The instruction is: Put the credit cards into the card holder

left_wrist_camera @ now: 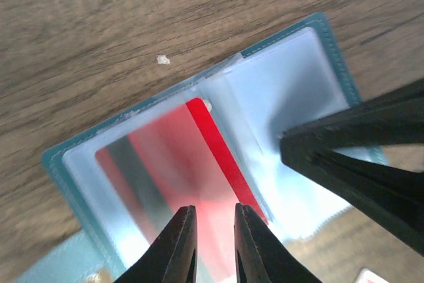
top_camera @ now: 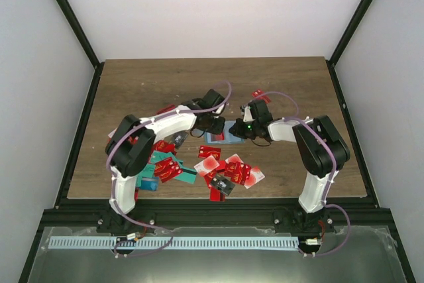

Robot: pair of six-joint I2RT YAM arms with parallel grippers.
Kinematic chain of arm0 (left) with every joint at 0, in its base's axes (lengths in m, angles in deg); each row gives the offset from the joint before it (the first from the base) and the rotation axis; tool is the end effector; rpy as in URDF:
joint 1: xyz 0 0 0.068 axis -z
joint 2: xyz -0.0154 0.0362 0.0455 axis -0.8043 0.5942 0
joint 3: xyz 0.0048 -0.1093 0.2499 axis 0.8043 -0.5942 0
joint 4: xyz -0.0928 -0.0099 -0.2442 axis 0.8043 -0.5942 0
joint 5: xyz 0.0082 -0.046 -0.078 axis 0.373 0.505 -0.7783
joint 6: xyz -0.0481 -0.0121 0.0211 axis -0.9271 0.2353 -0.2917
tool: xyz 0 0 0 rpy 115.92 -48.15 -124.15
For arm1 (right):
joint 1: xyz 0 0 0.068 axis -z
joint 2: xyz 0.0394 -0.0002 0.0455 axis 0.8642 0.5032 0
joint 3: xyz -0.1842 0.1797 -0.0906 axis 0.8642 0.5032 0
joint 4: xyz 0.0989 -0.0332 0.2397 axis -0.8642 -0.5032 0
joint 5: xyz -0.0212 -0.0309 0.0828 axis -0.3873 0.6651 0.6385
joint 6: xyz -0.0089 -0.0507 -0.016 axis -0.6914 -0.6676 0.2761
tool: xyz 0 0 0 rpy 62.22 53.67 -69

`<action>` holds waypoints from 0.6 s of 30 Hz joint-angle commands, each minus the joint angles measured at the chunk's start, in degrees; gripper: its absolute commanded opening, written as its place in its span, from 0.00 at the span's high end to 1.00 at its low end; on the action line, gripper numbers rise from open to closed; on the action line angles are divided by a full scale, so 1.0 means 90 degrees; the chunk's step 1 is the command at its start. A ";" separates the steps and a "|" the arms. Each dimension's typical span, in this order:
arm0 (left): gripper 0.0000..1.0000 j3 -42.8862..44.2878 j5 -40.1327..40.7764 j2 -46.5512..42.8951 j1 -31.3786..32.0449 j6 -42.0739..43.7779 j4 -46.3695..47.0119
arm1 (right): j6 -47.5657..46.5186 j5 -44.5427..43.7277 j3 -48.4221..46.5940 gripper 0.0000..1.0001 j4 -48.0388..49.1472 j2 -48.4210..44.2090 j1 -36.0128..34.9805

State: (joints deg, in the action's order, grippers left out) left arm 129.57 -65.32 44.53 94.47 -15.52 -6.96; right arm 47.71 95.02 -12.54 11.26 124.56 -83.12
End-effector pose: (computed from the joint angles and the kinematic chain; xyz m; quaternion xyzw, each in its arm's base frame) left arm 0.3176 -0.2780 0.1697 0.1922 0.9529 -0.1382 0.1895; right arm 0.3118 0.1516 0.1249 -0.0036 0.9199 0.3415 0.1925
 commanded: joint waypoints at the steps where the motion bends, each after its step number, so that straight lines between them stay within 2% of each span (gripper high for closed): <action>1: 0.79 -0.0199 0.0007 -0.0805 0.0052 0.0278 -0.0543 | -0.0029 0.0022 -0.0023 0.99 -0.0275 0.0166 0.0034; 5: 0.74 -0.0700 0.0198 -0.1306 0.0082 0.0308 -0.0881 | -0.0061 0.0149 -0.0085 0.99 -0.0308 0.0016 0.0034; 13: 0.71 -0.1806 0.0258 -0.2333 0.0161 0.0035 -0.1208 | -0.0188 0.0467 -0.0271 0.99 -0.0528 -0.0362 0.0003; 18: 0.71 -0.2331 -0.0144 -0.2679 0.0414 -0.0035 -0.1183 | -0.0356 0.0593 -0.0297 0.96 -0.0697 -0.0749 -0.0024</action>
State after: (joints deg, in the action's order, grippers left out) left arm 111.39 -63.82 23.20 96.35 -14.86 -16.86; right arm 46.64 98.73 -12.91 7.11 121.72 -83.12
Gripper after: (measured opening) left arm 0.289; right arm 0.024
